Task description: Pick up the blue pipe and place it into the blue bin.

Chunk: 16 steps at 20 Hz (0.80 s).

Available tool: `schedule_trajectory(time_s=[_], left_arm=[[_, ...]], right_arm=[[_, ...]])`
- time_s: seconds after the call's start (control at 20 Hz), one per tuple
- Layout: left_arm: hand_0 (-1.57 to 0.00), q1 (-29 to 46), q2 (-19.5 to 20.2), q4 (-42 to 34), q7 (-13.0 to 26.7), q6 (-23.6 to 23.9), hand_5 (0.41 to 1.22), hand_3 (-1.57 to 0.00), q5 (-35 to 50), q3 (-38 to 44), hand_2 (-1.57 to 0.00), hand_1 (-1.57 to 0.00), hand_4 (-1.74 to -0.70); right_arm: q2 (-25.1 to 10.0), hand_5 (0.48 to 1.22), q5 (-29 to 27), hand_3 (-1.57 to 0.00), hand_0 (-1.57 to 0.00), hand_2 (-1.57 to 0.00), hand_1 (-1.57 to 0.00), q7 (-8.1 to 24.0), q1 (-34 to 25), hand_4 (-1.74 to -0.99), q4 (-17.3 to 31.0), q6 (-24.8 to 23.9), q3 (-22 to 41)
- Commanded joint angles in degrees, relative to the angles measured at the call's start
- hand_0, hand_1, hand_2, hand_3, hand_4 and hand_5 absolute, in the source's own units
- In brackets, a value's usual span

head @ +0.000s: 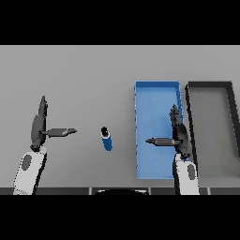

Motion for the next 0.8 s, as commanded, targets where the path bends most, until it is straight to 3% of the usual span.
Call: schedule_trajectory(time_s=[0.0,0.25,0.3,0.35,0.4,0.55,0.75], left_arm=[[0.00,-0.01,-0.08,-0.06,-0.25,0.08,0.593,0.00,-0.05,-0.04,0.00,0.00,-0.97],[0.00,-0.50,-0.68,0.01,0.14,0.56,0.593,0.00,-0.50,-0.54,0.00,0.00,-0.97],[0.00,1.50,3.11,-0.30,-3.73,-5.29,0.593,0.00,-1.01,-2.08,0.00,0.00,-0.97],[0.00,2.46,5.73,0.38,-6.16,-8.89,0.592,0.00,-1.27,-2.48,0.00,0.00,-0.96],[0.00,3.26,7.13,0.31,-8.00,-11.02,0.590,0.00,-1.87,-3.21,0.00,0.00,-0.96],[0.00,3.41,8.58,1.04,-9.74,-13.93,0.595,0.00,-1.93,-3.72,0.00,0.00,-0.96],[0.00,4.65,10.81,-1.78,-11.19,-19.38,0.584,0.00,0.35,-4.76,0.00,0.00,-0.98]], right_arm=[[-0.07,0.629,-0.07,0.00,0.00,0.00,0.00,0.00,0.00,-1.205,0.00,-0.01,-0.07],[-0.60,0.629,-0.79,0.00,0.00,0.00,0.00,0.30,-0.43,-1.205,0.52,0.35,-0.79],[-4.64,0.629,3.33,0.00,0.00,0.00,0.00,-4.78,1.75,-1.205,-1.64,1.22,0.66],[-6.84,0.628,6.07,0.00,0.00,0.00,0.00,-7.92,4.01,-1.201,-3.52,1.86,2.04],[-7.67,0.627,8.09,0.00,0.00,0.00,0.00,-8.58,5.27,-1.197,-4.38,2.01,3.23],[-8.94,0.623,9.42,0.00,0.00,0.00,0.00,-7.45,6.50,-1.196,-7.07,2.17,3.94],[-8.77,0.621,9.79,0.00,0.00,0.00,0.00,-6.30,6.39,-1.192,-7.24,2.29,4.48]])
